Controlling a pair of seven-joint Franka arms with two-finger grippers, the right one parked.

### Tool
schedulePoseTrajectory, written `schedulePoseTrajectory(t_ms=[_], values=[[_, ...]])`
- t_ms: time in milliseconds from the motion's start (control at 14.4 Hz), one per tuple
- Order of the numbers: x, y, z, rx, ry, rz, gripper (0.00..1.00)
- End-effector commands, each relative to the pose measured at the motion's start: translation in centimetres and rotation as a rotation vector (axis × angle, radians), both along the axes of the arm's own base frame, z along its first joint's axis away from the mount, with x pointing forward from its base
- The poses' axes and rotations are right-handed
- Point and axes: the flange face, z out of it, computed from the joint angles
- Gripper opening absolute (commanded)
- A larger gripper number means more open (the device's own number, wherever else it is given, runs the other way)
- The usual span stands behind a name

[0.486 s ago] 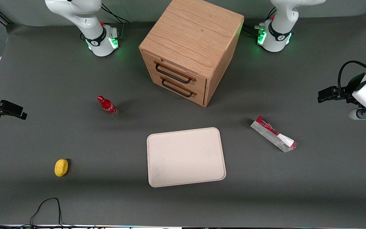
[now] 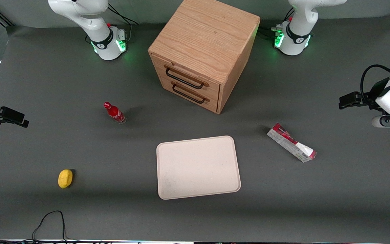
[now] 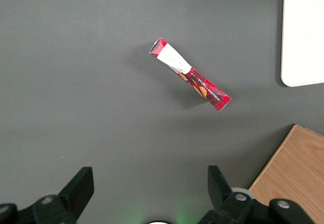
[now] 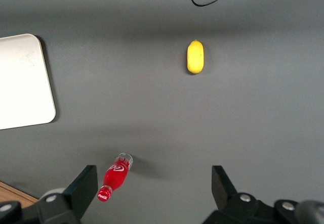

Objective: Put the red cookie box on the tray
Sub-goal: 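Move the left gripper toward the red-and-white cookie box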

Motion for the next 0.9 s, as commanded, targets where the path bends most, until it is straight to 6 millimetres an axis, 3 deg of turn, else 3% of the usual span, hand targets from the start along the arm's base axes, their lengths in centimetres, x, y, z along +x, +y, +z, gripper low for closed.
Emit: schedulePoseTrajectory(t_ms=[0,277,486,624,832], values=[[0.2,-3.5,-0.5,-0.005,0.002,-0.031,1.0],[0.5,-9.1,-1.5,0.012,-0.018,0.02,1.0],[0.8,-9.2,-2.4,0.018,-0.007,0.058,1.0],[1.5,-9.5,-3.6,0.039,-0.011,0.246,1.0],[1.7,-9.6,-3.9,0.074,-0.009,0.552,1.0]])
